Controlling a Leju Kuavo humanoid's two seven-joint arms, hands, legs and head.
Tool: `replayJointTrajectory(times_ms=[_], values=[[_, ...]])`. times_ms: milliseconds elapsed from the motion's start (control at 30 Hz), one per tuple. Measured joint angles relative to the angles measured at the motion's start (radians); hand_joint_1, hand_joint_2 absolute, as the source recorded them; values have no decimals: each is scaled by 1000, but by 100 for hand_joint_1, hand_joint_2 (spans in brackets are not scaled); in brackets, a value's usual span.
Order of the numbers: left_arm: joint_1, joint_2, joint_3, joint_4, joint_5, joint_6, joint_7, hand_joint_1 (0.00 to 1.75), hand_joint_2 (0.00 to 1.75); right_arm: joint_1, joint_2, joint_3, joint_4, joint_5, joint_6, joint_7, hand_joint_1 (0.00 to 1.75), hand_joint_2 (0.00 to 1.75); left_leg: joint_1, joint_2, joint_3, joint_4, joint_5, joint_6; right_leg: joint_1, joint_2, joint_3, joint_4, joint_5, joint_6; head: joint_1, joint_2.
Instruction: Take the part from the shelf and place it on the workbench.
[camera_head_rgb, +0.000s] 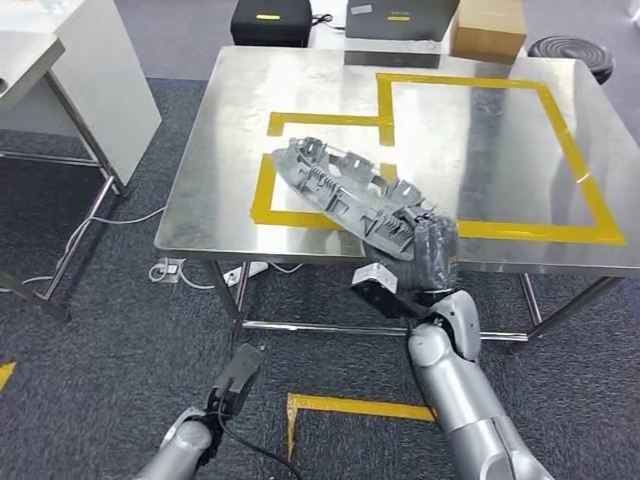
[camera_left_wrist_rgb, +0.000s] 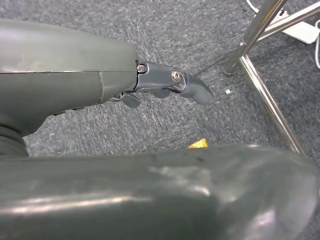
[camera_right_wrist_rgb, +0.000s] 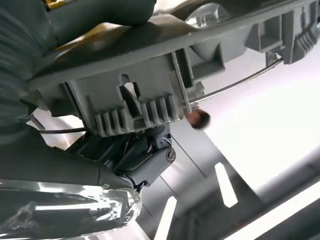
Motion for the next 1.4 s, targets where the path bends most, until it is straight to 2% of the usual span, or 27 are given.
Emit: replayJointTrajectory(times_ms=[67,100,133,167,233,267,300,400,467,567,600,633,667,733,767,800,900,967,1000,1067,1100,1133,1167,1200,1267,1333,1400], values=[[0,-2,-7,0,-3,-2,2,0,0,-6,8,-77,1,51,0,-26,175,175,-1,-2,0,0,-1,6,0,-1,-62,137,-58,3,2,0],[0,-2,-11,0,-4,-2,3,0,0,-8,11,-107,2,58,0,-31,175,175,-2,-4,1,0,-2,7,0,-1,-85,184,-69,3,2,0],[0,-2,-14,0,-6,-2,4,0,0,-11,13,-132,2,61,0,-33,175,175,-3,-5,2,1,-3,7,0,-1,-90,189,-57,1,2,0],[0,-2,-16,0,-6,-2,4,0,0,-13,15,-153,2,63,0,-34,175,175,-4,-6,5,1,-4,7,1,-1,-76,155,-29,-1,2,0],[-2,-3,-18,0,-7,-4,4,0,0,-16,17,-184,2,72,0,-35,175,175,-6,-7,10,2,-9,3,2,-1,-9,19,41,-5,2,0],[-4,-4,-18,0,-7,-5,4,0,0,-18,20,-195,2,82,0,-36,175,175,-7,-6,9,3,-10,-1,3,0,20,-40,59,-6,2,0],[-5,-4,-19,0,-7,-7,5,0,0,-20,23,-205,2,93,0,-37,175,175,-9,-5,7,5,-11,-5,4,0,38,-75,65,-8,1,0],[-6,-5,-24,0,-10,-10,6,0,0,-20,30,-237,6,118,0,-45,175,175,-11,-4,1,4,-10,-15,4,1,42,-90,60,-18,-1,0],[-7,-6,-27,0,-14,-14,7,0,0,-28,31,-259,19,132,0,-49,175,175,-11,-2,-14,34,-34,-26,-1,0,42,-93,61,-27,-3,0],[-7,-6,-37,0,-18,-18,10,0,0,-46,30,-288,60,178,0,-34,175,175,-7,2,-94,205,-118,-41,-4,0,44,-94,60,-36,-6,0],[-7,-5,-41,0,-18,-19,11,0,0,-49,29,-296,76,197,0,-22,175,175,-6,2,-118,254,-130,-43,-4,0,45,-94,59,-37,-6,0],[-6,-5,-43,0,-18,-19,12,0,0,-50,28,-304,91,218,0,-8,175,175,-6,2,-130,273,-124,-42,-4,0,46,-94,58,-38,-6,0],[-6,-5,-44,0,-18,-20,13,0,0,-52,28,-311,104,244,0,11,175,175,-5,3,-128,259,-101,-41,-4,1,47,-93,58,-38,-6,0],[-8,-5,-45,0,-17,-20,15,0,0,-62,27,-323,120,301,0,48,175,175,-5,3,-80,143,-26,-36,-5,2,49,-93,56,-35,-6,0],[-9,-5,-45,0,-16,-21,16,0,0,-68,27,-332,124,331,0,63,175,175,-5,3,-51,81,-1,-33,-3,3,48,-91,54,-32,-6,0],[-10,-6,-46,0,-15,-22,17,0,0,-74,27,-342,128,357,0,71,175,175,-6,3,-32,37,10,-30,-1,3,47,-90,54,-27,-5,0],[-8,-6,-48,0,-15,-25,19,0,0,-79,27,-373,136,423,0,78,175,175,-8,1,-23,7,7,-17,2,1,42,-93,57,-14,-5,0],[-7,-8,-49,0,-15,-28,20,0,0,-80,27,-388,143,457,-1,86,175,175,-5,1,-22,3,9,-5,1,0,30,-69,35,-7,-2,0],[-7,-9,-49,0,-14,-28,20,0,0,-80,27,-395,148,466,-1,89,175,175,-3,1,-20,1,10,0,1,0,13,-30,9,-5,-1,0],[-5,-10,-50,0,-11,-29,20,0,0,-81,27,-412,161,463,-1,88,175,175,-4,1,-17,2,8,7,1,0,-40,99,-55,-3,2,0],[-3,-11,-50,0,-10,-29,20,0,0,-80,27,-421,168,454,-1,82,175,175,-4,1,-15,2,8,8,1,0,-66,158,-74,-2,2,0],[-2,-12,-50,0,-8,-29,20,0,0,-80,27,-429,175,444,-1,76,175,175,-4,1,-14,2,7,9,1,-1,-81,190,-75,-1,2,0],[-2,-12,-50,0,-8,-29,20,0,0,-82,27,-435,182,434,-1,70,175,175,-5,0,-12,2,6,10,1,-1,-80,183,-57,0,2,0],[-2,-13,-50,0,-7,-28,20,0,0,-86,27,-440,188,422,-1,66,175,175,-4,-1,-9,3,5,9,0,-1,-60,137,-23,0,2,0],[-6,-14,-50,0,-7,-26,20,0,0,-106,27,-447,207,394,-1,61,175,175,-6,-2,-6,4,2,4,-1,-1,5,-1,41,1,2,0],[-10,-14,-50,0,-5,-25,21,0,0,-133,27,-450,245,356,-1,60,175,175,-10,-2,-10,6,4,-6,0,1,44,-78,58,-2,0,0],[-11,-14,-50,0,-4,-26,21,0,0,-153,24,-453,290,320,1,61,175,175,-11,-2,-13,4,10,-16,1,3,47,-87,55,-11,-2,0]])
